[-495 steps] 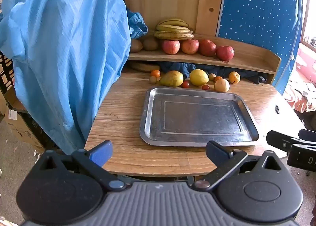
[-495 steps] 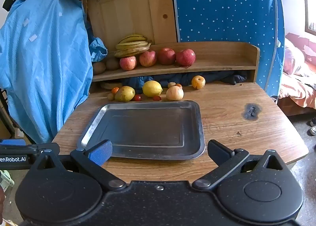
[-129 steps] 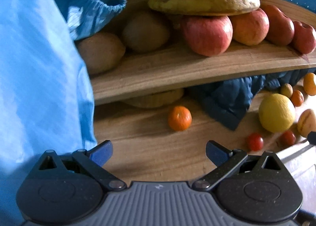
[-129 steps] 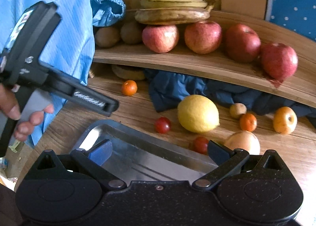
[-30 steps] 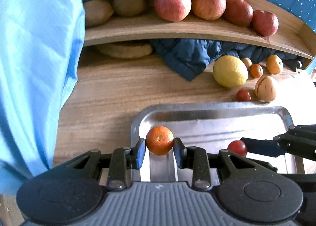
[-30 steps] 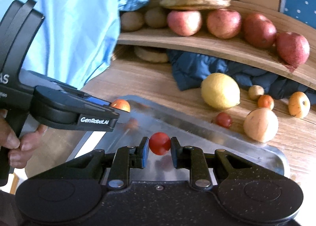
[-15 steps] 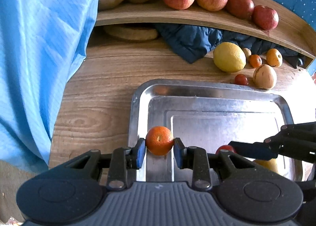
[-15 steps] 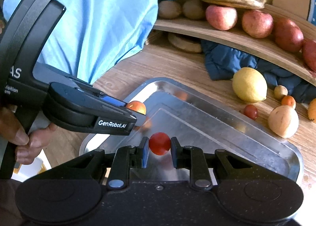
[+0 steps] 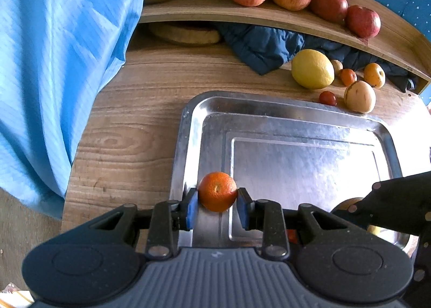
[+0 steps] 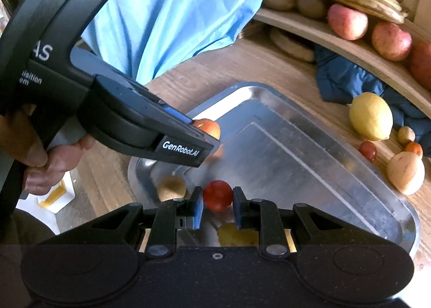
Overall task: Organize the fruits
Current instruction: 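Carry orange with left tool onto tray while right tool releases tomato there, then lift both open tools away from the tray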
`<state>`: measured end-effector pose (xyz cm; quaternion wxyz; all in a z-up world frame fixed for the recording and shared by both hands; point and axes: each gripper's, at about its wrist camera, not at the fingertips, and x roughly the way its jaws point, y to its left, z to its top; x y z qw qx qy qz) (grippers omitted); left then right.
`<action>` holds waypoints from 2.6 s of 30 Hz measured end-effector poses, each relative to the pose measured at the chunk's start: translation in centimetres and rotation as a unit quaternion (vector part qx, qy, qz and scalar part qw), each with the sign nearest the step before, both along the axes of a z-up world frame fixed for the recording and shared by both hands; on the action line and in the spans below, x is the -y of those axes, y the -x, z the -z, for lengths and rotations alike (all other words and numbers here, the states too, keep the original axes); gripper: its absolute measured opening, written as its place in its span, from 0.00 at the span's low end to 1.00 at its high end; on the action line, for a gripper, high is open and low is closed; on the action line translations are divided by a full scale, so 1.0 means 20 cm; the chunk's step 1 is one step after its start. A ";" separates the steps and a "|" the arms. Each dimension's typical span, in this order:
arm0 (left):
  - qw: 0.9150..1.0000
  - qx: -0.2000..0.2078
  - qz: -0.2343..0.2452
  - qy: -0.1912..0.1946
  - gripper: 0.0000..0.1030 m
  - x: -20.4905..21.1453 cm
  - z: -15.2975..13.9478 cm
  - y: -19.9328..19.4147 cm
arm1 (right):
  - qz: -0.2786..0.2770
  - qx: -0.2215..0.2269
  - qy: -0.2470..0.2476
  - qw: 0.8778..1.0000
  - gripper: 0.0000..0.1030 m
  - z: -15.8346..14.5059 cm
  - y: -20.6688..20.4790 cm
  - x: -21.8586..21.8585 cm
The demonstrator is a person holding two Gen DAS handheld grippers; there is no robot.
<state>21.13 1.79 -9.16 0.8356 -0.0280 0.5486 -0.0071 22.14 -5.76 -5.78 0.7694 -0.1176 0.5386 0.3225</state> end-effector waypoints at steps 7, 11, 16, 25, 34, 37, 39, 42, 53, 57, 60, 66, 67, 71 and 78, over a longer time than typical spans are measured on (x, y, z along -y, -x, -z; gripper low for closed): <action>1.000 -0.003 -0.010 -0.001 0.32 0.01 0.00 0.03 | -0.016 -0.007 -0.001 1.000 0.24 0.00 0.03 0.01; 1.000 -0.003 -0.018 -0.006 0.32 0.02 0.00 0.04 | -0.022 -0.009 -0.003 1.000 0.25 0.01 0.03 0.01; 1.000 -0.002 -0.028 -0.009 0.33 0.02 -0.01 0.06 | -0.028 -0.007 -0.006 1.000 0.25 0.00 0.05 0.01; 0.999 0.010 -0.045 -0.009 0.52 0.05 -0.06 0.11 | -0.037 0.000 -0.022 0.999 0.44 -0.06 0.09 0.05; 0.998 0.025 -0.054 -0.013 0.85 0.11 -0.15 0.20 | -0.034 0.016 -0.042 0.998 0.65 -0.15 0.17 0.15; 0.998 0.027 -0.060 -0.017 0.87 0.12 -0.17 0.22 | -0.031 0.021 -0.046 0.998 0.73 -0.17 0.18 0.19; 0.997 0.027 -0.063 -0.021 0.87 0.13 -0.18 0.24 | -0.027 0.026 -0.048 0.998 0.77 -0.19 0.19 0.21; 0.997 0.025 -0.063 -0.027 0.89 0.13 -0.20 0.28 | -0.021 0.029 -0.048 0.998 0.80 -0.20 0.21 0.26; 0.999 -0.013 -0.022 -0.045 0.99 0.21 -0.23 0.38 | 0.023 0.029 -0.036 0.999 0.94 -0.23 0.27 0.44; 0.997 -0.026 0.005 -0.068 0.99 0.28 -0.23 0.35 | 0.049 0.026 -0.018 0.998 0.99 -0.22 0.28 0.50; 0.996 -0.026 0.023 -0.076 0.99 0.32 -0.24 0.33 | 0.070 0.021 -0.003 0.997 0.99 -0.20 0.28 0.54; 0.996 -0.019 0.044 -0.081 0.99 0.35 -0.26 0.27 | 0.108 0.023 0.008 0.994 0.99 -0.20 0.27 0.62; 0.996 -0.018 0.045 -0.081 0.99 0.36 -0.26 0.25 | 0.113 0.022 0.008 0.993 0.99 -0.20 0.27 0.63; 0.995 -0.015 0.050 -0.080 0.99 0.36 -0.26 0.19 | 0.125 0.024 0.011 0.992 0.99 -0.19 0.24 0.65; 0.995 -0.015 0.065 -0.077 0.99 0.34 -0.24 0.09 | 0.153 0.030 0.013 0.988 0.99 -0.19 0.16 0.66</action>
